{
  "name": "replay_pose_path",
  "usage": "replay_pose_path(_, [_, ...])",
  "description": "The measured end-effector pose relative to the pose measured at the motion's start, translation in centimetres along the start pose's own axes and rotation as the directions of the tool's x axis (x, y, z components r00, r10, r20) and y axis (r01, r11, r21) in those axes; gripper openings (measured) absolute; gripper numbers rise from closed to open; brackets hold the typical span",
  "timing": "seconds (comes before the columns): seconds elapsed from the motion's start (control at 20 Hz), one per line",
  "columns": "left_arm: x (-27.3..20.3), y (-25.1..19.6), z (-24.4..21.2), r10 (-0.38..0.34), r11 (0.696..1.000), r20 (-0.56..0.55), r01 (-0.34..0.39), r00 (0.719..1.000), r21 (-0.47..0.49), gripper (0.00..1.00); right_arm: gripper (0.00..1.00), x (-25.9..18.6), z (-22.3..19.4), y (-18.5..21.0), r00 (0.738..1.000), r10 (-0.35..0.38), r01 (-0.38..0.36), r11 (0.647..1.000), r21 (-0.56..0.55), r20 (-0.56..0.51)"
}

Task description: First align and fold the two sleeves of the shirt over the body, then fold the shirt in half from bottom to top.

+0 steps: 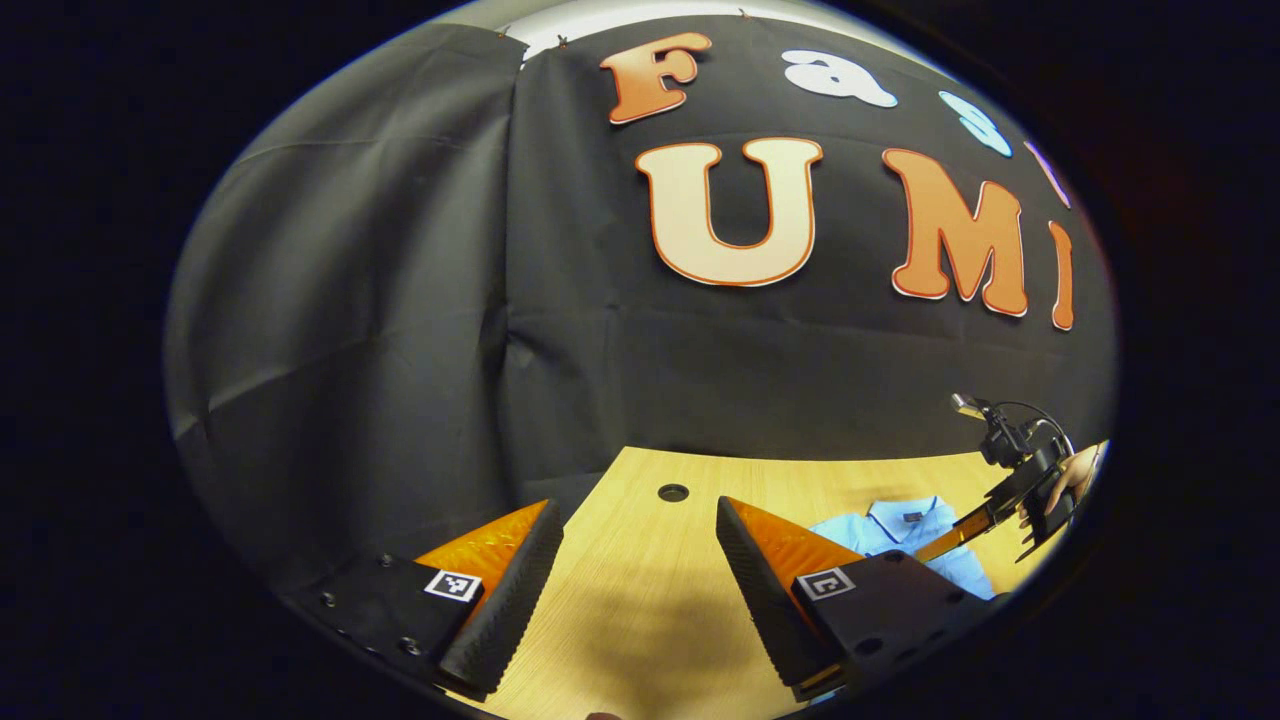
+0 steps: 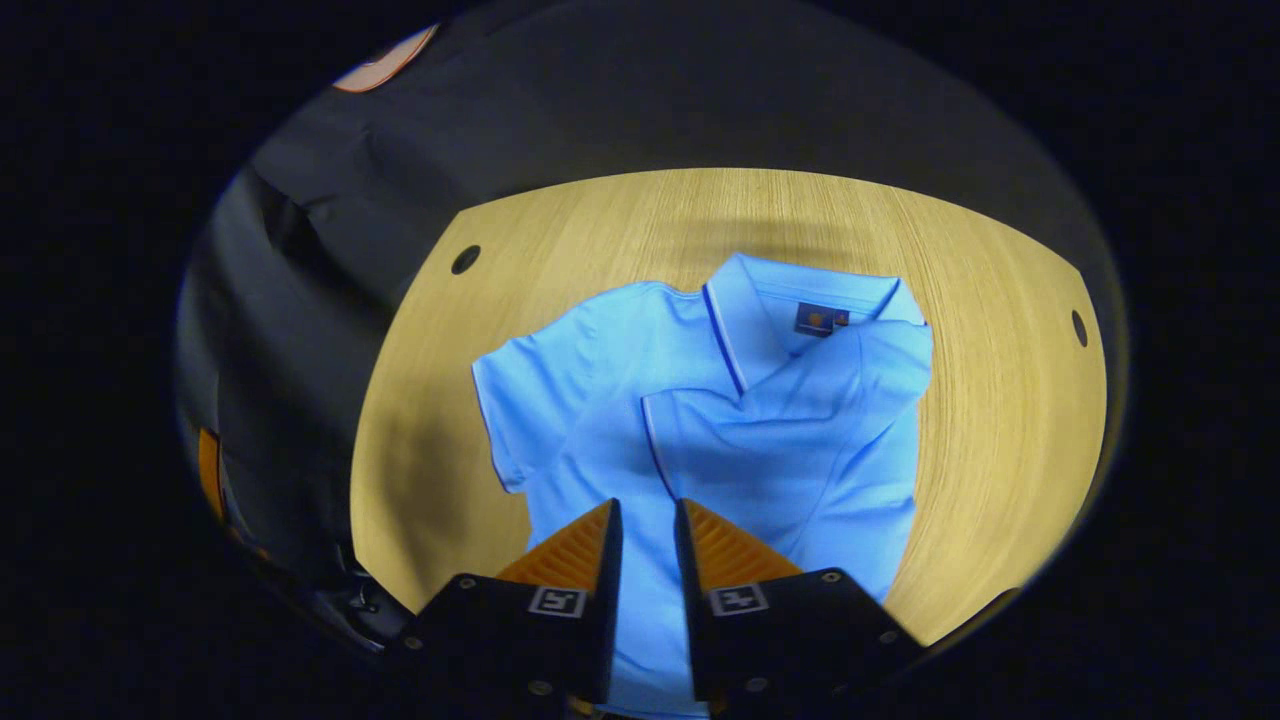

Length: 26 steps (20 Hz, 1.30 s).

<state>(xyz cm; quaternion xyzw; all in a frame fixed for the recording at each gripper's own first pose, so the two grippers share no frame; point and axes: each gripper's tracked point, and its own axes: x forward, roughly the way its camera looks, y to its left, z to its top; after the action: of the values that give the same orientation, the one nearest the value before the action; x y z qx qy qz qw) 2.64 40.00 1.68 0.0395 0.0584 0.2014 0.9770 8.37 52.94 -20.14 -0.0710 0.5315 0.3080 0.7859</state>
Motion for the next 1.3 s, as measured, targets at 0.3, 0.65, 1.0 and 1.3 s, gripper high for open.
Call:
replay_pose_path(0.3, [3.0,-4.9,-1.4,-0.074,0.997,-0.111,0.073,0.991,-0.014,0.98,0.99,-2.8,1.9,-0.8,0.992,0.007,-0.013,0.999,0.047,0.127])
replay_pose_path(0.65, [6.3,-10.3,-4.5,-0.158,0.987,-0.32,0.147,0.934,-0.061,0.99,0.99,-10.2,6.2,-5.2,0.913,-0.078,0.037,0.993,0.108,0.4])
replay_pose_path(1.0, [10.2,-15.5,-9.5,-0.243,0.97,-0.578,0.21,0.779,-0.124,0.99,0.99,-16.3,7.4,-9.5,0.842,-0.16,0.099,0.985,0.143,0.516])
replay_pose_path(1.3, [13.3,-18.3,-13.8,-0.257,0.965,-0.715,0.206,0.65,-0.16,0.99,0.99,-16.7,6.3,-12.3,0.843,-0.186,0.095,0.975,0.2,0.505])
